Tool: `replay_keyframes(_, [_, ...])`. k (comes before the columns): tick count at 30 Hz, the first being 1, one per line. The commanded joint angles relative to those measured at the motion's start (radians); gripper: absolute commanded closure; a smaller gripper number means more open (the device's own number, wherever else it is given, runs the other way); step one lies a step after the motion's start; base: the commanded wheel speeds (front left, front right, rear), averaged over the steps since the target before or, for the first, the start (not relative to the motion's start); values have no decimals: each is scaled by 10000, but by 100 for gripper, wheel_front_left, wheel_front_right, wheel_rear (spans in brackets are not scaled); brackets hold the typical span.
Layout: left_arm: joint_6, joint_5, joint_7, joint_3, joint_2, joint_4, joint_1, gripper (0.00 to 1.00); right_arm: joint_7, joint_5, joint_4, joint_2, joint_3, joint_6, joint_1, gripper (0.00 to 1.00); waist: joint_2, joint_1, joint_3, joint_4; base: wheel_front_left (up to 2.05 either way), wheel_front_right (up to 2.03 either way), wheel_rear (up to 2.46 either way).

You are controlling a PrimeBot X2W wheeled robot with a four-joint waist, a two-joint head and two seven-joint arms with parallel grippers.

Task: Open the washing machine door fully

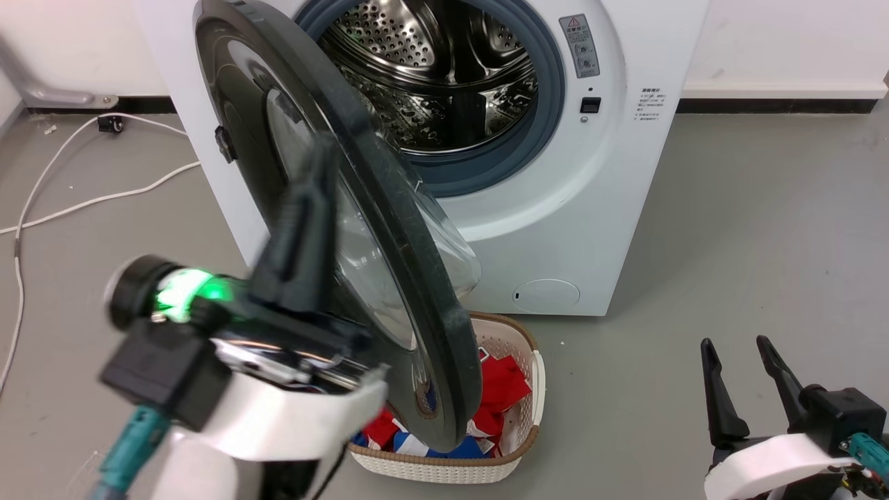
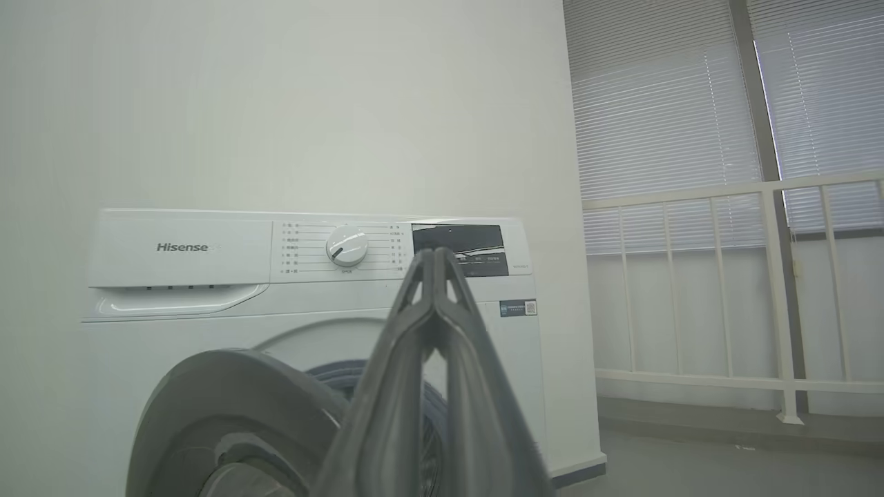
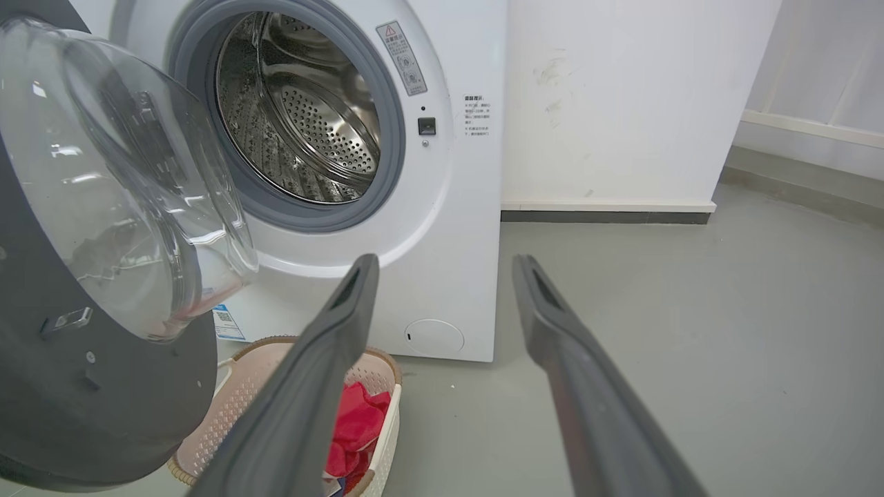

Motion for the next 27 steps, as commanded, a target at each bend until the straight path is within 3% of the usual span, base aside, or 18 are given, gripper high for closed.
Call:
replay_keyframes(1, [-118,-82,197,-349,-112,-102,-132,100,34,68,-37,25,-2,-2,152,0,-1,0,-16,-24,0,0,0])
replay_keyframes(10, [-530,-947,1667,-2664,-538,461,297,100,114,160,-117,22,-66,-2,292,0,-1,0,-99,-137,0,0,0])
replay_keyframes(17, [-741,-1523,2727,-4374,-430,1457,1313,100,194,137,-253,22,-53,-2,290,0,-1,0,10,-267,0,0,0])
replay_keyframes(20, [-746,-1669,2863,-4614,-325,2094,1674,100,226,69,-315,22,-36,-2,256,0,-1,0,81,-315,0,0,0])
replay_keyframes(27, [-117,-1546,2348,-3985,-363,3553,1458,100,282,38,-409,22,40,-2,106,0,-1,0,323,-424,0,0,0])
